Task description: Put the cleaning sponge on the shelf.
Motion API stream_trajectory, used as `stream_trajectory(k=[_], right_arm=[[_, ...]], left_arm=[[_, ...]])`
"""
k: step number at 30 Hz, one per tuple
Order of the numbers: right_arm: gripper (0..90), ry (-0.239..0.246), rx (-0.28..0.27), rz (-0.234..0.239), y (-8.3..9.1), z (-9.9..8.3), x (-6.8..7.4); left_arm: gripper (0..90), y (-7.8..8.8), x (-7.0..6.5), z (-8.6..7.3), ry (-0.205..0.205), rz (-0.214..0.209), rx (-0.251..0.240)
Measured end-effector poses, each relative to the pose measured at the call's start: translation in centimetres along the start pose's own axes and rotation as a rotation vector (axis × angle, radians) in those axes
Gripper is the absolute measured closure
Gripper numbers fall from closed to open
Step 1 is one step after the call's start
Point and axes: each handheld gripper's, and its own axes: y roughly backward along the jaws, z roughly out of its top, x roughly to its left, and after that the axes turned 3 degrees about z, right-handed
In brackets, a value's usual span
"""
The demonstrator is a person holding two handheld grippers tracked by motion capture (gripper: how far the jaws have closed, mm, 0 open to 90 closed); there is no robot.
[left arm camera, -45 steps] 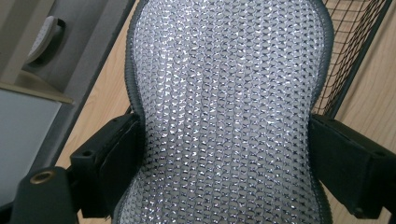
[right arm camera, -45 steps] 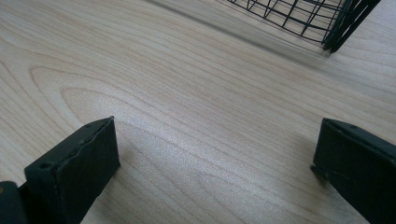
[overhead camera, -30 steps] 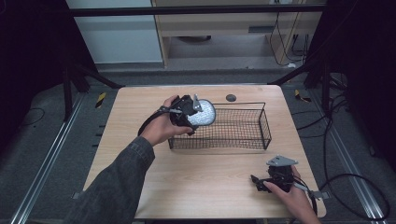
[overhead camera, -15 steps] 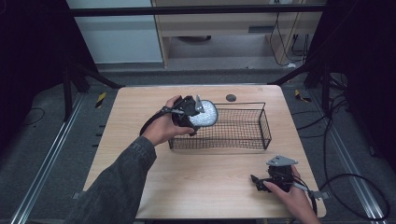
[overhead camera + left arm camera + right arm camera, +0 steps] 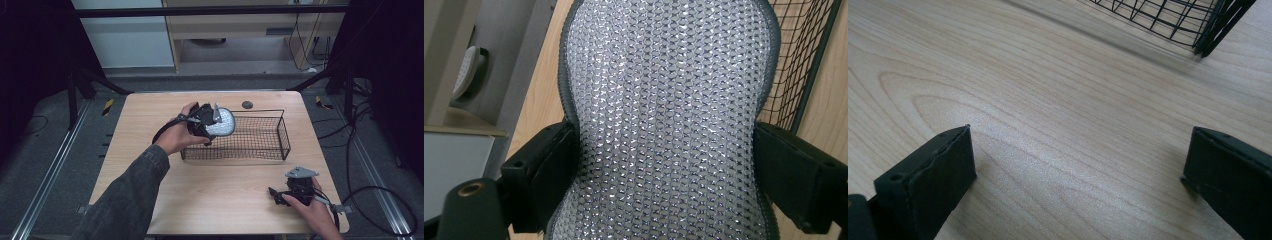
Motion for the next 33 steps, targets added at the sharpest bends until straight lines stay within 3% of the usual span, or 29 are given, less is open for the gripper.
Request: stream_trajectory(k=[12,30,33], right_arm=[[0.3,0.002,0.000,0.000,0.0,0.0,0.0],[0.3,0.001,0.000,0.000,0.0,0.0,0.0],[0.3,0.001,0.000,0.000,0.0,0.0,0.0]], left_arm=[[12.2,-1.7,-0.3,1.0,-0.021,-0.017,0.005],[11.6,-3.5,0.0,0.9,0.000,-0.048,0.016],[11.2,-3.7,0.2,0.8,0.020,-0.057,0.013]])
